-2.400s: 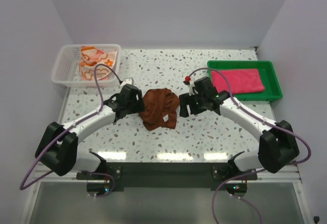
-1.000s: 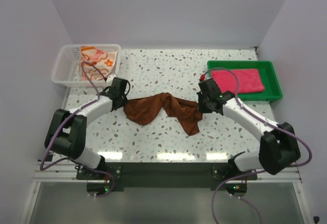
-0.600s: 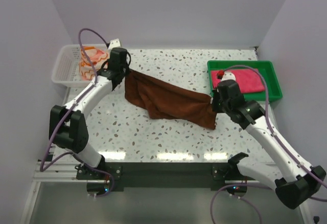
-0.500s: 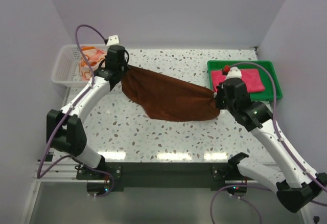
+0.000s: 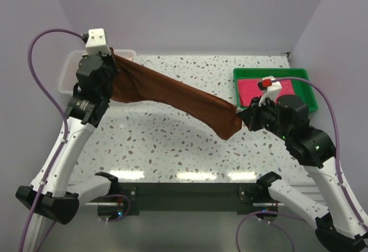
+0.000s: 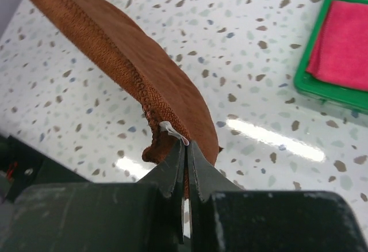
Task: Fold and stack the towels
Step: Flatten out the crumpled towel
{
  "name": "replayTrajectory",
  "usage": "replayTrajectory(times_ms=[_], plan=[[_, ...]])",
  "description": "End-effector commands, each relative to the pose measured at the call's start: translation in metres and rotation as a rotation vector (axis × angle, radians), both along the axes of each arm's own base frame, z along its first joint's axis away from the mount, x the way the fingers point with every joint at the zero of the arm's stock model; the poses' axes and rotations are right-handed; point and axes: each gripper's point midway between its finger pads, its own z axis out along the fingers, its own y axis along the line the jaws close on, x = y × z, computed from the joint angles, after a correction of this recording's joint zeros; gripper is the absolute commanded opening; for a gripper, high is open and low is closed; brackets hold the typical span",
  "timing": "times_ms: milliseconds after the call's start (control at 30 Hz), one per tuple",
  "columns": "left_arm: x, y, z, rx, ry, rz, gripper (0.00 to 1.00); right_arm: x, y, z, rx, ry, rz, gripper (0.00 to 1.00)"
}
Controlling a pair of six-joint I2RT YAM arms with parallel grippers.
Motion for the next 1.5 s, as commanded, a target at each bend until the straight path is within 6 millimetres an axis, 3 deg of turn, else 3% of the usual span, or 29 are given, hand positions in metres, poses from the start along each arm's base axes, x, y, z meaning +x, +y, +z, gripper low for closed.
replayTrajectory(times_ms=[0, 167, 200, 267, 300, 333, 367, 400, 467, 500, 533, 567, 600, 633, 667, 733, 800, 867, 900, 1000, 1067, 1133, 1167, 1267, 1300, 1333, 1400, 1433, 1467], plan=[[0.002, 0.018, 0.051, 0.166, -0.083, 0.055, 0.0, -0.034, 0.024, -0.002, 0.043, 0.109, 0.203, 0.0], [0.042, -0.009, 0.042, 0.276, -0.035, -0.069, 0.0, -0.041, 0.024, -0.012, 0.048, 0.2, 0.185, 0.0], [0.061, -0.017, 0.027, 0.303, -0.005, -0.093, 0.0, -0.041, 0.023, -0.017, 0.045, 0.221, 0.178, 0.0], [0.082, -0.036, 0.015, 0.317, 0.014, -0.167, 0.0, -0.04, 0.022, -0.03, 0.041, 0.281, 0.136, 0.0], [0.104, -0.047, -0.013, 0.33, 0.071, -0.203, 0.0, -0.039, 0.019, -0.043, 0.027, 0.317, 0.105, 0.0], [0.114, -0.064, -0.026, 0.336, 0.088, -0.258, 0.0, -0.036, 0.014, -0.052, 0.015, 0.341, 0.052, 0.0], [0.133, -0.076, -0.057, 0.349, 0.144, -0.283, 0.01, -0.034, 0.01, -0.06, 0.003, 0.357, 0.013, 0.0], [0.143, -0.087, -0.069, 0.358, 0.148, -0.3, 0.01, -0.033, 0.005, -0.075, -0.004, 0.392, -0.041, 0.0], [0.156, -0.119, -0.094, 0.383, 0.17, -0.349, 0.01, -0.021, -0.007, -0.087, -0.038, 0.371, -0.139, 0.0], [0.171, -0.134, -0.13, 0.414, 0.216, -0.366, 0.02, -0.019, -0.013, -0.098, -0.057, 0.385, -0.178, 0.0], [0.178, -0.144, -0.145, 0.43, 0.234, -0.375, 0.03, -0.015, -0.018, -0.102, -0.062, 0.382, -0.227, 0.0], [0.187, -0.156, -0.142, 0.439, 0.218, -0.353, 0.04, -0.009, -0.026, -0.108, -0.093, 0.379, -0.28, 0.0], [0.199, -0.166, -0.181, 0.466, 0.279, -0.356, 0.05, -0.008, -0.03, -0.119, -0.117, 0.394, -0.304, 0.02], [0.206, -0.176, -0.19, 0.472, 0.284, -0.355, 0.08, -0.005, -0.031, -0.122, -0.12, 0.397, -0.326, 0.06], [0.222, -0.181, -0.203, 0.476, 0.29, -0.313, 0.16, -0.004, -0.034, -0.129, -0.141, 0.413, -0.348, 0.1], [0.234, -0.189, -0.207, 0.458, 0.283, -0.286, 0.27, 0.0, -0.045, -0.134, -0.18, 0.404, -0.417, 0.26], [0.245, -0.194, -0.196, 0.399, 0.254, -0.255, 0.64, 0.005, -0.055, -0.129, -0.202, 0.362, -0.461, 0.43], [0.243, -0.196, -0.17, 0.345, 0.209, -0.245, 0.9, 0.01, -0.058, -0.122, -0.212, 0.32, -0.463, 0.51], [0.24, -0.195, -0.159, 0.288, 0.191, -0.225, 0.96, 0.013, -0.058, -0.116, -0.231, 0.3, -0.443, 0.55], [0.219, -0.183, -0.123, 0.193, 0.153, -0.185, 1.0, 0.02, -0.045, -0.109, -0.236, 0.288, -0.347, 0.6], [0.2, -0.174, -0.107, 0.142, 0.159, -0.173, 1.0, 0.024, -0.019, -0.112, -0.199, 0.308, -0.211, 0.6], [0.178, -0.164, -0.127, 0.089, 0.246, -0.147, 1.0, 0.024, 0.009, -0.121, -0.158, 0.355, -0.062, 0.6], [0.164, -0.158, -0.116, 0.056, 0.249, -0.14, 1.0, 0.023, 0.019, -0.126, -0.144, 0.38, -0.015, 0.6], [0.119, -0.145, -0.149, -0.042, 0.376, -0.117, 1.0, 0.011, 0.043, -0.154, -0.154, 0.499, 0.092, 0.57], [0.108, -0.146, -0.157, -0.058, 0.398, -0.135, 1.0, 0.007, 0.046, -0.162, -0.174, 0.526, 0.103, 0.56], [0.092, -0.145, -0.188, -0.059, 0.47, -0.156, 0.99, -0.002, 0.053, -0.171, -0.207, 0.55, 0.137, 0.55], [0.076, -0.144, -0.195, -0.098, 0.487, -0.172, 0.97, -0.013, 0.057, -0.193, -0.258, 0.623, 0.145, 0.5], [0.066, -0.142, -0.216, -0.097, 0.536, -0.172, 0.94, -0.022, 0.062, -0.199, -0.274, 0.645, 0.172, 0.47], [0.062, -0.144, -0.224, -0.113, 0.553, -0.177, 0.92, -0.029, 0.062, -0.212, -0.295, 0.687, 0.177, 0.41]])
